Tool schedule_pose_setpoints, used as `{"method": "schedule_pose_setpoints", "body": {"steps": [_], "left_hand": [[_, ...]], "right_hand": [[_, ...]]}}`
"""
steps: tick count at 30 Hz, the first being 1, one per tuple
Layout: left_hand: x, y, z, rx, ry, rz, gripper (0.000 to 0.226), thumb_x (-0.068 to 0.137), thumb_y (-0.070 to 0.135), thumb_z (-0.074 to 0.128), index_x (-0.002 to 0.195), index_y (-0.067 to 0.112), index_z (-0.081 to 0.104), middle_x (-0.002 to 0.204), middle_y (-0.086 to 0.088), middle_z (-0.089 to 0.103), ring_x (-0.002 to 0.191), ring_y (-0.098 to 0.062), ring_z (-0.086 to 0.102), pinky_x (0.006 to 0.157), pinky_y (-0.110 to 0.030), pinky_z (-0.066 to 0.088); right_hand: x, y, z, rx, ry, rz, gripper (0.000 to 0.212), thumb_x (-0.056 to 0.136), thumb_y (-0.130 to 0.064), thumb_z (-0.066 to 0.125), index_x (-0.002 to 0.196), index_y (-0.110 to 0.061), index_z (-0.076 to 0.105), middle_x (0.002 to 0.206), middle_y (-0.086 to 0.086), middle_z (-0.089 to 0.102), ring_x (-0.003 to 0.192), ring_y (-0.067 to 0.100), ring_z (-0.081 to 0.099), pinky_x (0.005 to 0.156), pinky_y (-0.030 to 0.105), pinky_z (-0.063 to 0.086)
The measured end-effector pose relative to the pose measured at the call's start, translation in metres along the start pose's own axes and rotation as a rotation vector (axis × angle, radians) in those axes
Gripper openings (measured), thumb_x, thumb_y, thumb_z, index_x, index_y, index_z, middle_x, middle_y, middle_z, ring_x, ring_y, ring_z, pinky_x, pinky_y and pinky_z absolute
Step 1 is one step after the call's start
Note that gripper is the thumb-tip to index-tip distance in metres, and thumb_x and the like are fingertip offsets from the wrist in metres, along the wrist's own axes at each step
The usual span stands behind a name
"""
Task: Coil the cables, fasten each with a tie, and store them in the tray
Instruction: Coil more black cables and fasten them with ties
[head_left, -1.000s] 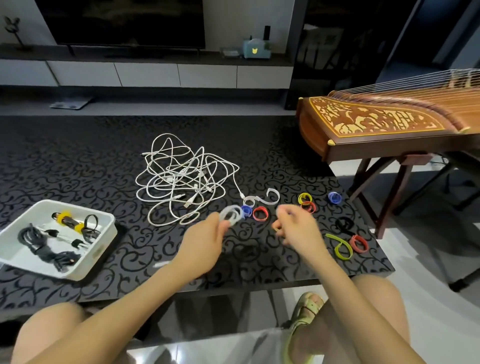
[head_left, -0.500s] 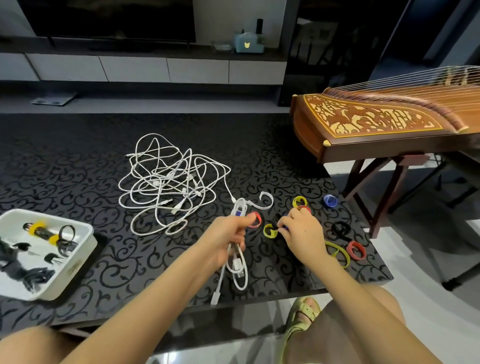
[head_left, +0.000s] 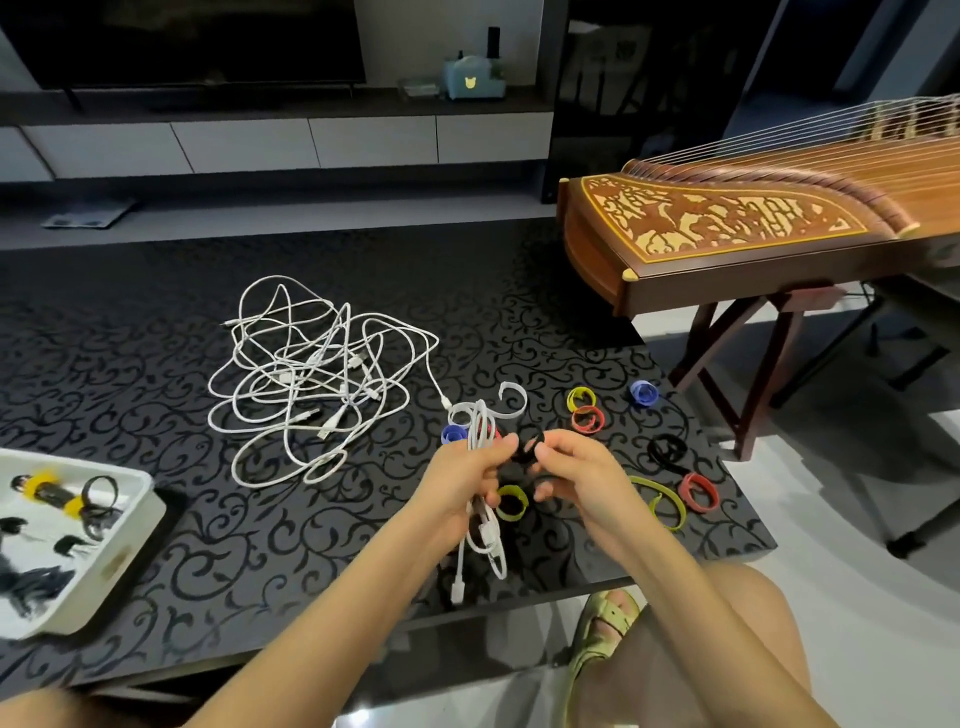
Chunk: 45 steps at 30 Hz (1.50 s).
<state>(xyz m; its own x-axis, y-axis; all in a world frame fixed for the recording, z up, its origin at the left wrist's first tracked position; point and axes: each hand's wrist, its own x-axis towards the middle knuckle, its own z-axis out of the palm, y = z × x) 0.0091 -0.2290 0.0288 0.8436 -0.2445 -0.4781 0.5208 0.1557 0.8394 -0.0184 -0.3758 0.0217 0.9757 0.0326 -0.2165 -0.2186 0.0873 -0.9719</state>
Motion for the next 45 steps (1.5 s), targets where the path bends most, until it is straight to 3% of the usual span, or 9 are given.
{"method": "schedule_pose_setpoints", "body": {"steps": [8, 16, 20, 24, 30, 35, 39, 42, 45], "left_hand": [[-0.039, 0.018, -0.015, 0.306, -0.289, 0.163, 0.028, 0.08, 0.029, 0.07, 0.057, 0.026, 0.055, 0.05, 0.008, 0.032, 0.042, -0.007, 0.025, 0.042, -0.017, 0.03], [-0.07, 0.017, -0.021, 0.367, -0.075, 0.299, 0.031, 0.083, 0.012, 0.069, 0.056, 0.016, 0.054, 0.045, 0.009, 0.039, 0.039, -0.008, 0.031, 0.041, -0.02, 0.03], [-0.082, 0.016, -0.029, 0.838, 0.091, 0.477, 0.031, 0.073, 0.008, 0.066, 0.052, 0.017, 0.045, 0.044, 0.01, 0.04, 0.044, -0.005, 0.032, 0.048, -0.022, 0.027], [-0.088, 0.025, -0.04, 0.845, 0.087, 0.462, 0.036, 0.073, 0.007, 0.065, 0.052, 0.021, 0.038, 0.043, 0.011, 0.035, 0.045, -0.006, 0.029, 0.046, -0.023, 0.023], [-0.087, 0.041, -0.053, 0.871, 0.058, 0.308, 0.031, 0.075, 0.009, 0.062, 0.057, 0.017, 0.038, 0.047, 0.004, 0.036, 0.044, -0.013, 0.033, 0.045, -0.026, 0.027], [-0.09, 0.054, -0.081, 1.474, 0.454, 0.578, 0.014, 0.085, 0.021, 0.058, 0.079, 0.009, 0.056, 0.081, -0.009, 0.064, 0.083, -0.031, 0.057, 0.066, -0.033, 0.037], [-0.103, 0.06, -0.096, 0.934, 0.185, 0.353, 0.032, 0.084, 0.009, 0.058, 0.058, 0.015, 0.04, 0.046, 0.006, 0.04, 0.041, -0.008, 0.036, 0.044, -0.022, 0.025], [-0.112, 0.059, -0.081, 0.132, -0.07, 0.008, 0.044, 0.092, 0.003, 0.045, 0.05, 0.016, 0.041, 0.038, 0.007, 0.025, 0.03, -0.004, 0.021, 0.035, -0.015, 0.023], [-0.116, 0.058, -0.072, -0.129, -0.148, -0.165, 0.049, 0.092, 0.008, 0.042, 0.044, 0.018, 0.038, 0.034, 0.01, 0.022, 0.026, -0.001, 0.019, 0.036, -0.013, 0.02]], "right_hand": [[-0.025, -0.03, 0.004, 0.126, -0.193, -0.017, 0.012, 0.074, -0.016, 0.053, 0.069, -0.012, 0.063, 0.067, 0.0, 0.054, 0.06, 0.011, 0.045, 0.053, 0.022, 0.036], [-0.047, -0.037, 0.029, 0.179, -0.103, -0.044, 0.022, 0.09, -0.001, 0.044, 0.077, -0.001, 0.061, 0.073, 0.008, 0.059, 0.061, 0.013, 0.046, 0.049, 0.02, 0.036], [-0.051, -0.041, 0.044, 0.329, -0.037, 0.272, 0.032, 0.089, -0.005, 0.045, 0.059, -0.009, 0.055, 0.058, 0.004, 0.045, 0.044, 0.011, 0.039, 0.039, 0.021, 0.029], [-0.055, -0.051, 0.057, 0.587, -0.218, 0.536, 0.012, 0.079, -0.008, 0.044, 0.067, -0.009, 0.045, 0.056, 0.0, 0.05, 0.03, 0.006, 0.027, 0.032, 0.016, 0.018], [-0.05, -0.054, 0.074, 0.03, -0.226, 0.433, 0.029, 0.099, -0.011, 0.038, 0.071, -0.016, 0.038, 0.045, -0.006, 0.036, 0.032, 0.003, 0.016, 0.035, 0.016, 0.008], [-0.053, -0.062, 0.067, -0.014, -0.235, 0.33, 0.019, 0.099, -0.016, 0.046, 0.079, -0.014, 0.047, 0.039, -0.009, 0.025, 0.032, 0.003, 0.016, 0.035, 0.015, 0.01], [-0.06, -0.066, 0.058, -0.1, -0.21, 0.08, 0.029, 0.096, -0.002, 0.046, 0.122, -0.012, 0.055, 0.053, 0.0, 0.05, 0.042, 0.01, 0.039, 0.047, 0.022, 0.031], [-0.069, -0.063, 0.069, -0.196, -0.216, -0.089, 0.04, 0.09, 0.005, 0.053, 0.125, -0.014, 0.057, 0.076, 0.003, 0.062, 0.064, 0.01, 0.052, 0.058, 0.021, 0.041], [-0.076, -0.058, 0.086, -0.184, -0.215, -0.226, 0.036, 0.088, -0.001, 0.06, 0.116, -0.023, 0.064, 0.081, -0.004, 0.06, 0.076, 0.009, 0.053, 0.065, 0.017, 0.043]]}}
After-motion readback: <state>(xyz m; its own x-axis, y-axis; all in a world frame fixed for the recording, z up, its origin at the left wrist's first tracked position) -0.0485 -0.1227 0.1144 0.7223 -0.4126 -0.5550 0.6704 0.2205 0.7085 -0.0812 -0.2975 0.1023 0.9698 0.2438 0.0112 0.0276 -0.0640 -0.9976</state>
